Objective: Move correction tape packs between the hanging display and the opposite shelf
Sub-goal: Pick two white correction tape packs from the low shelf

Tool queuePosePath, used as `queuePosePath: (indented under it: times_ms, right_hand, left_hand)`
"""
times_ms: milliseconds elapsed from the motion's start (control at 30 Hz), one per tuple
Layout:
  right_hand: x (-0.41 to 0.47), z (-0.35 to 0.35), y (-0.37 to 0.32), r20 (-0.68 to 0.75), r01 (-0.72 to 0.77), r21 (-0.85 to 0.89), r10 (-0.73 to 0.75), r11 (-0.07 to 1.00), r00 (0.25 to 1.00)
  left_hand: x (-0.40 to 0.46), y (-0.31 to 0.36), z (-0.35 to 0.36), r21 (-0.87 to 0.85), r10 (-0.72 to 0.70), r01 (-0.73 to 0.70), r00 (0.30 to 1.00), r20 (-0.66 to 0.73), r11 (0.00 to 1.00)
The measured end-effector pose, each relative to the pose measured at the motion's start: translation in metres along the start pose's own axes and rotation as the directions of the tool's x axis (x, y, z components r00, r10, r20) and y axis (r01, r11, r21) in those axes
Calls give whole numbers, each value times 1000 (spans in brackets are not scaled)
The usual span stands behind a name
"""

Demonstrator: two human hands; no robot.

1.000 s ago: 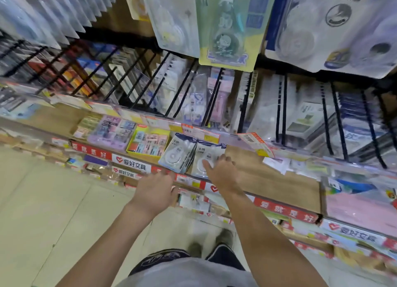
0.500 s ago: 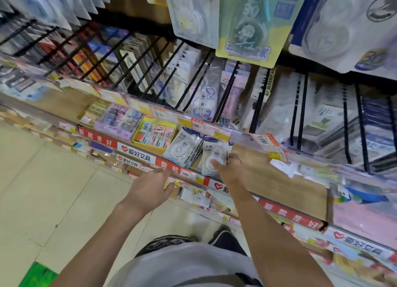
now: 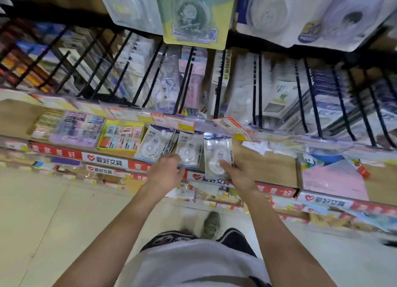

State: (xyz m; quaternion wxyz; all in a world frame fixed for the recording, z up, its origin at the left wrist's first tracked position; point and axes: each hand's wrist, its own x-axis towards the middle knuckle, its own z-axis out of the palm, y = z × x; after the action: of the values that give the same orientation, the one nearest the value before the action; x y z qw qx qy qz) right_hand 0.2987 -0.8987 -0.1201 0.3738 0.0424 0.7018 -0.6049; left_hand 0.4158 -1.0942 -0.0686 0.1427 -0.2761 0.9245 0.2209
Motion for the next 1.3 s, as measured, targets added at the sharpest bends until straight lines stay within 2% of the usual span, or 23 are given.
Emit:
queuePosePath:
  times_ms: [100,167,267,467,667,867,967,1100,1200,1300]
  right_hand:
    - [-17,-16,1,-47,20,28,-19,999,999]
    - [-27,-24,4,-79,25,27,-23,999,997]
    - [-42,-36,12,-85,36,61,-31,997,996]
    - [-56,-52,20,-186,21,113,0,993,983]
    - [-61,-58,18,-187,23,127,1,992,982]
    - [-59,-59,12,-169,21,133,2,991,986]
    - [-59,-59,8,-147,30,131,-11,991,989]
    - [-58,-60,1,-112,37,122,-24,992,993]
    - [-58,-62,-5,-79,35,129,-25,991,997]
    - [-57,-65,-8,-46,41,120,-36,992,998]
  left_hand:
    - [20,5,14,19,-17,17,1000,-6,1000]
    - [28,6,26,93,-11,13,1000,-20,996]
    - [35,3,43,152,5,8,996,-87,988]
    - [47,10,54,-10,-104,104,991,-84,995]
    - [51,21,54,-254,-233,200,967,-104,946]
    - [59,21,60,-481,-366,300,930,-47,824]
    - [59,19,60,-582,-384,293,923,-36,759]
    - [66,7,73,-616,-437,293,894,-93,731]
    - [53,31,57,-597,-452,279,877,-161,753]
    - [47,49,53,-629,-465,270,870,-164,729]
